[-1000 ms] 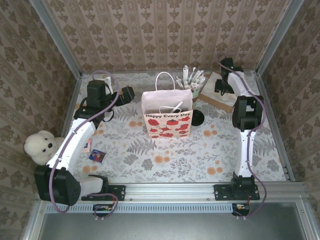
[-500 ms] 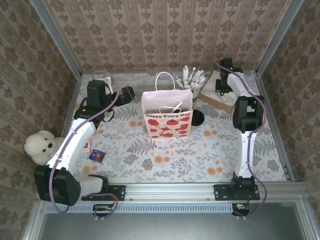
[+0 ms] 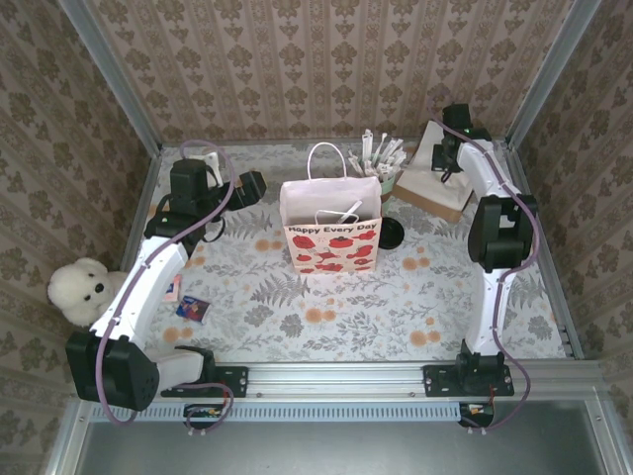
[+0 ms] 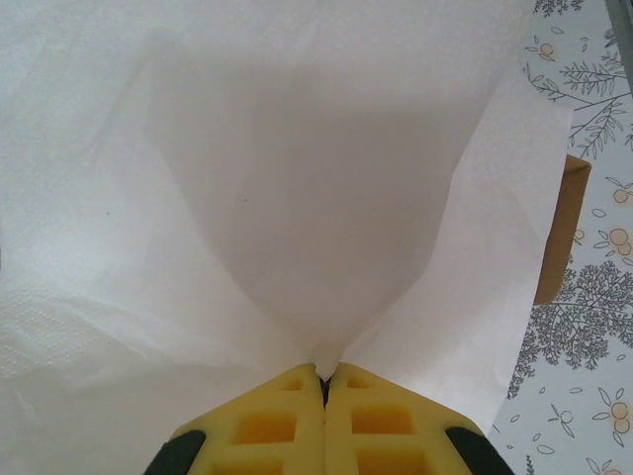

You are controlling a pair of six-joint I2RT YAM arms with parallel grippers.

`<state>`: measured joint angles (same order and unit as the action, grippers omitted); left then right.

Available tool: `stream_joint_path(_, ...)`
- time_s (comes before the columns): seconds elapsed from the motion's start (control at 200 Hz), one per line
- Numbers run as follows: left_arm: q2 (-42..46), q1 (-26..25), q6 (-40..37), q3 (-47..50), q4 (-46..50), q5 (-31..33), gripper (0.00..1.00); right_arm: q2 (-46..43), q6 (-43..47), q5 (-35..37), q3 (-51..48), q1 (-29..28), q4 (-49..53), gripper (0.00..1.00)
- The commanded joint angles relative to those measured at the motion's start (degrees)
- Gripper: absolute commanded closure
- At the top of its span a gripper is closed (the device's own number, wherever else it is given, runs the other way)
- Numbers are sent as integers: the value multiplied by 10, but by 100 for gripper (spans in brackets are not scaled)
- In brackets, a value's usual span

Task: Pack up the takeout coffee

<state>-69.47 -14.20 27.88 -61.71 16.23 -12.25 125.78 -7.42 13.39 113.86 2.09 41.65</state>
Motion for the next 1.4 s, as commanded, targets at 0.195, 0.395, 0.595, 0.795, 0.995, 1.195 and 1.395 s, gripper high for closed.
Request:
stream_joint_path(0.195, 46, 1, -38, 8, -44, -60, 0, -161, -18, -13, -140, -2, -134, 100)
stream_joint_path(0.395, 46, -34, -96, -76, -26, -139, 0, -344, -10, -106, -286, -24, -284, 100)
stream_joint_path(0.595, 26, -137, -220, -171, 16, -140, 0, -481, 36, -137, -352, -88, -348, 100)
stream_joint_path(0.795, 3, -150, -189, -176, -1, -63, 0, -550, 113, -167, -352, -178, -369, 100)
stream_joint_path(0.995, 13, -137, -124, -152, 30, 64, 0, -564, 177, -186, -342, -262, -383, 100)
stream_joint_path(1.195, 18, -78, -47, -128, 79, 30, 0, -517, 446, -33, -355, -385, -418, 100)
stream_joint_path(1.395, 40, -30, 3, -91, 93, 32, 0, -485, 693, -57, -367, -415, -413, 100)
